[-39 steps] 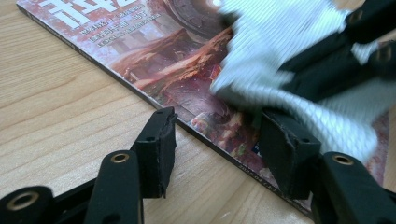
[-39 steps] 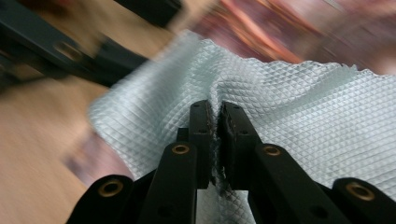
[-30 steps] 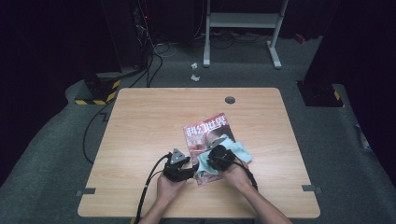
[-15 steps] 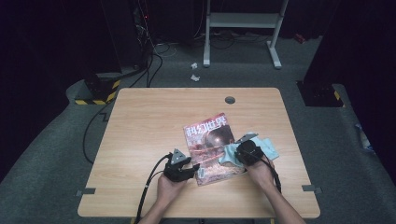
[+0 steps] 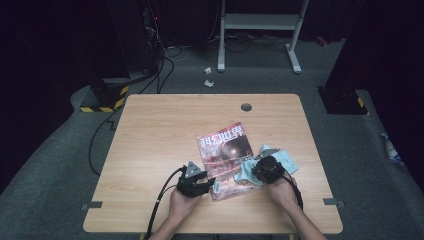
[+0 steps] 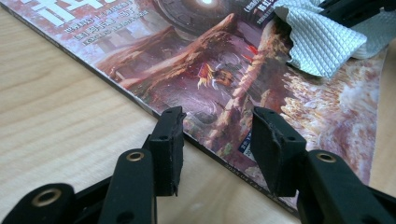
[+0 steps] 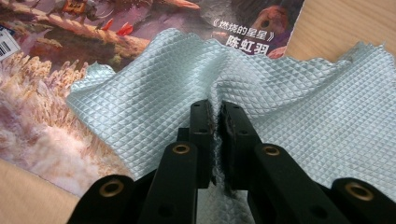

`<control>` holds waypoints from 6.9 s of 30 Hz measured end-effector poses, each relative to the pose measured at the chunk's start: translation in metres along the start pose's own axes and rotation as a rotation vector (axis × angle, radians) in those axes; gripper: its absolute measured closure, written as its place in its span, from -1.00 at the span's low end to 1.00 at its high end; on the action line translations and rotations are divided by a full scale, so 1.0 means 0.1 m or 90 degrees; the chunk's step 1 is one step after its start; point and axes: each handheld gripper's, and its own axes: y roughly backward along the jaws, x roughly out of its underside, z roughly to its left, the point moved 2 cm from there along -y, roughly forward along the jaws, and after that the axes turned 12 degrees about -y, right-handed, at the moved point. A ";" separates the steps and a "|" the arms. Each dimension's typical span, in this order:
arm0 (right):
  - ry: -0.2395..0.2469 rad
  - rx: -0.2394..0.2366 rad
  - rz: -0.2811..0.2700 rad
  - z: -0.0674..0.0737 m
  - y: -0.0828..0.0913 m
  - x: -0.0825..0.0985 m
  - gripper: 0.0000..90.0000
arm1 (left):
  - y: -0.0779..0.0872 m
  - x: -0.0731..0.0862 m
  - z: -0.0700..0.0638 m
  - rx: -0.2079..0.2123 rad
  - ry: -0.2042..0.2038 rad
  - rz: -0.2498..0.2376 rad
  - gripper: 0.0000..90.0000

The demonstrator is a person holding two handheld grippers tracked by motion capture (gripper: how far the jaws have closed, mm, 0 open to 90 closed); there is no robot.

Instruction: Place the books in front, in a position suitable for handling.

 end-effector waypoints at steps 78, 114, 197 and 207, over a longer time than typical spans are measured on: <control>0.084 -0.042 0.053 0.65 -0.24 -0.38 0.85 | -0.20 -0.11 0.41 -0.054 0.032 -0.010 0.15; 0.127 -0.050 0.009 0.89 -0.43 -0.57 0.81 | -0.21 -0.12 0.40 -0.062 0.038 -0.012 0.18; -0.007 0.029 0.012 -0.09 -0.20 -0.37 0.84 | -0.31 -0.40 0.57 -0.047 0.056 0.109 0.33; -0.003 0.012 0.009 -0.06 -0.16 -0.30 0.84 | -0.28 -0.40 0.50 -0.044 0.042 0.120 0.26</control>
